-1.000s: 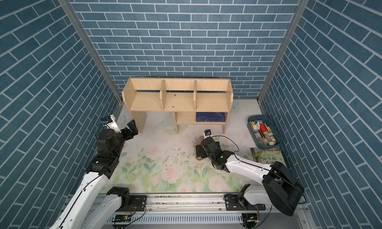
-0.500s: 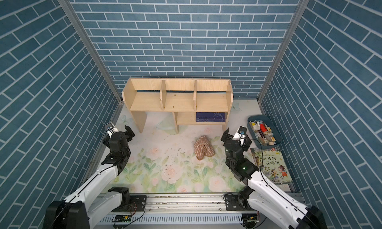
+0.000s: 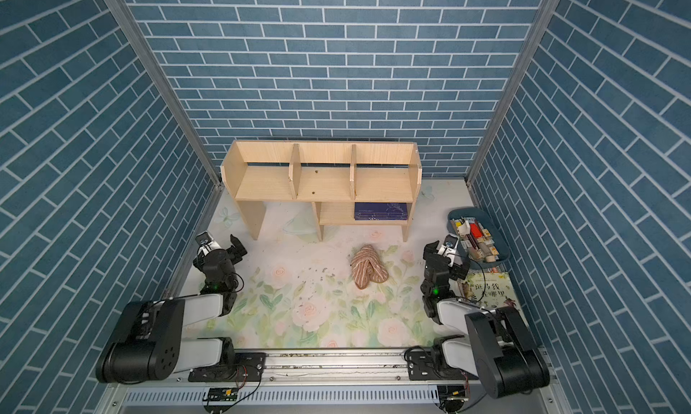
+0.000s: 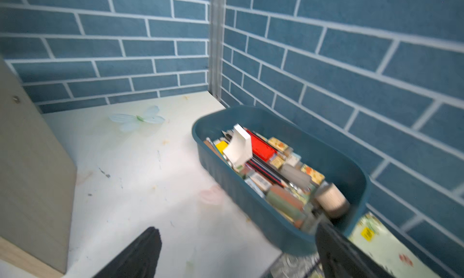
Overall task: Wipe the bookshelf clean with a cloth
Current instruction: Reset both arms
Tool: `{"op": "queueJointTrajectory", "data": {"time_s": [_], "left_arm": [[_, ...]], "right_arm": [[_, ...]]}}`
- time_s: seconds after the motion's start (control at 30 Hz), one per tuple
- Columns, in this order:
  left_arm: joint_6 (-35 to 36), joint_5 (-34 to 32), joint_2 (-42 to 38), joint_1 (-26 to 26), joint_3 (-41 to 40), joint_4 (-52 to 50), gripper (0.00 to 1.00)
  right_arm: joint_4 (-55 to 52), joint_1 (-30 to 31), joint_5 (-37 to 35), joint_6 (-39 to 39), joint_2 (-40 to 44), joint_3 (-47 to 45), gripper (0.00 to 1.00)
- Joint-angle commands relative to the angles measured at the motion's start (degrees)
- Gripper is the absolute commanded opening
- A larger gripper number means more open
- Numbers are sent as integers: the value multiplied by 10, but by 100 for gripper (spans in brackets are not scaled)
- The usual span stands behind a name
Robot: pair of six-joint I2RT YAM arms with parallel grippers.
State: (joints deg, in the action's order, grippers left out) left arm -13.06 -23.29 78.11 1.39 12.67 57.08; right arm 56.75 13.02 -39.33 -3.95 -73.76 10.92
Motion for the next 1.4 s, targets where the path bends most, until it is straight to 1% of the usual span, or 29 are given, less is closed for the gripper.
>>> {"op": "queueJointTrajectory", "data": {"time_s": [0.0,0.03,0.07,0.1,0.13,0.17,0.2,0.23,0.27,0.33,0.37,0.4,0.43,0.47,0.5,0.57,0.67,1.37], "left_arm": [[26,49,25,0,11,69,100],[31,53,27,-4,17,57,100],[39,54,30,-7,16,63,100],[47,56,32,-14,12,73,100],[59,50,35,-25,-1,96,100],[74,46,47,-39,-18,140,99],[84,39,70,-46,-41,200,100],[93,38,92,-48,-54,274,100],[78,41,71,-46,-43,211,100],[88,49,89,-46,-44,245,100],[82,50,73,-46,-35,197,100],[90,47,86,-45,-41,232,100],[86,51,81,-45,-36,218,100],[84,50,80,-45,-34,202,100],[91,47,89,-47,-36,227,100],[86,41,81,-48,-26,192,100],[93,43,83,-53,-22,188,99],[94,43,84,-54,-21,191,100]], "right_arm": [[84,-15,110,94,-29,50,100],[13,-24,158,95,-26,73,100],[-47,-23,167,97,-24,90,100],[-74,-17,156,85,-18,95,100],[-52,-15,159,69,-10,73,100],[18,-16,164,61,-11,35,100],[85,-13,156,67,-23,1,100],[128,-13,146,70,-26,-14,100],[212,-20,192,95,-41,-41,100],[275,-34,227,93,-120,-40,100],[271,-57,262,78,-139,-35,100],[238,-65,265,66,-143,-21,100],[192,-74,276,58,-138,1,100],[203,-83,289,52,-143,1,100],[191,-85,282,46,-139,4,100],[195,-85,278,47,-139,2,100],[199,-85,276,47,-139,1,100],[197,-85,278,48,-140,2,100]]}}
